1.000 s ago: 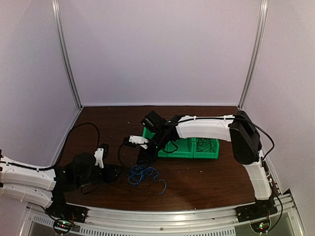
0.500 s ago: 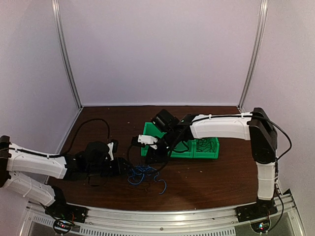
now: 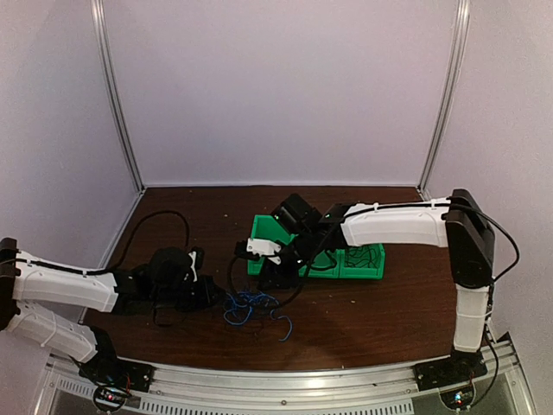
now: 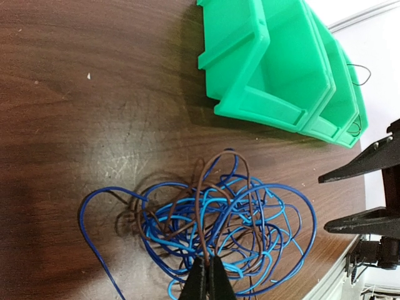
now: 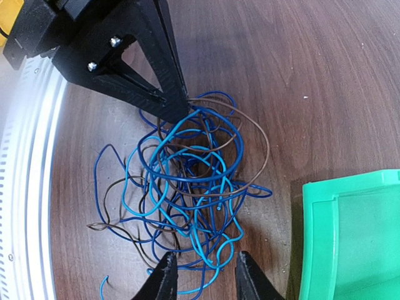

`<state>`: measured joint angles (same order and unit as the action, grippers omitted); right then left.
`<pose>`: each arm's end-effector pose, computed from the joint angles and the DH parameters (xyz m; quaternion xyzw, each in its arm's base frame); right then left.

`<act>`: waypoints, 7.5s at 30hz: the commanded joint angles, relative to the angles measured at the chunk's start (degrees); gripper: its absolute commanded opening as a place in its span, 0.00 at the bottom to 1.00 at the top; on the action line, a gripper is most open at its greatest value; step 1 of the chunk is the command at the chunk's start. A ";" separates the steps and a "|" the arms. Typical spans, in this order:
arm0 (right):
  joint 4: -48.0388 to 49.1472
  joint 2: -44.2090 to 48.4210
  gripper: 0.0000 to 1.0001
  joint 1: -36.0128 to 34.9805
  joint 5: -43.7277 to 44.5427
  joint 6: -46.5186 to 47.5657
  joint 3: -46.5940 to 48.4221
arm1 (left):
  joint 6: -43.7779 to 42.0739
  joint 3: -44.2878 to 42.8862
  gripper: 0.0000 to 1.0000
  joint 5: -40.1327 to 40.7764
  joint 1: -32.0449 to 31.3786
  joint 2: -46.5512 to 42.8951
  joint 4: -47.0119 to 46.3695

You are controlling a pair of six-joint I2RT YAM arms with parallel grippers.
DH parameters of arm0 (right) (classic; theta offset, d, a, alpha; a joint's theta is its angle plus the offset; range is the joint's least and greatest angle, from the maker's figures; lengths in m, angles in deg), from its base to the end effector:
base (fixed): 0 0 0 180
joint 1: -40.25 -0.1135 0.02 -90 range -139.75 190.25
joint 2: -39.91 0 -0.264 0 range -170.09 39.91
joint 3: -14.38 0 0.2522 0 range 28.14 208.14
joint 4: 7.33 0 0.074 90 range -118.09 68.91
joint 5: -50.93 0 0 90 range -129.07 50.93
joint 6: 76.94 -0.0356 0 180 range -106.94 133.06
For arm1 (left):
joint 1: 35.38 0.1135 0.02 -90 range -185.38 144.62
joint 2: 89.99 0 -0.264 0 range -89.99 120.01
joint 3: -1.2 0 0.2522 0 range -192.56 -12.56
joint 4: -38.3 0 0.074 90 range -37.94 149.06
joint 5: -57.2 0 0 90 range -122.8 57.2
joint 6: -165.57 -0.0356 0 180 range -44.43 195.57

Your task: Untangle the cables

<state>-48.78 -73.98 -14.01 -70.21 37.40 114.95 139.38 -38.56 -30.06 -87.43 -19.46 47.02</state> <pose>0.2377 0.3619 0.2114 -0.6444 0.6590 0.3224 0.2156 0.1448 -0.1829 0.1637 -0.1028 0.8984 -0.3500 0.2448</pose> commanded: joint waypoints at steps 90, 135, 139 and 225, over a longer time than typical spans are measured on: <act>19.35 -6.31 0.64 -3.74 -11.82 -14.56 13.65 | -39.91 -64.67 0.00 11.26 0.46 -11.97 33.51; 36.25 -22.01 0.08 -4.89 -18.90 -30.95 2.58 | -47.35 -91.81 0.00 15.79 0.46 -5.76 34.84; 32.20 -15.72 0.30 -4.80 -17.42 -25.39 1.66 | -46.49 -80.68 0.00 16.42 0.46 -9.82 31.27; 13.18 14.08 0.47 10.19 -8.98 -22.68 11.82 | -31.22 -57.44 0.00 -2.74 0.46 6.97 3.46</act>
<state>-39.01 -59.75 -4.26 -81.38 18.10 126.05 107.01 -96.78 -31.79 -86.97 -12.08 55.07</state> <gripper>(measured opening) 0.501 0.013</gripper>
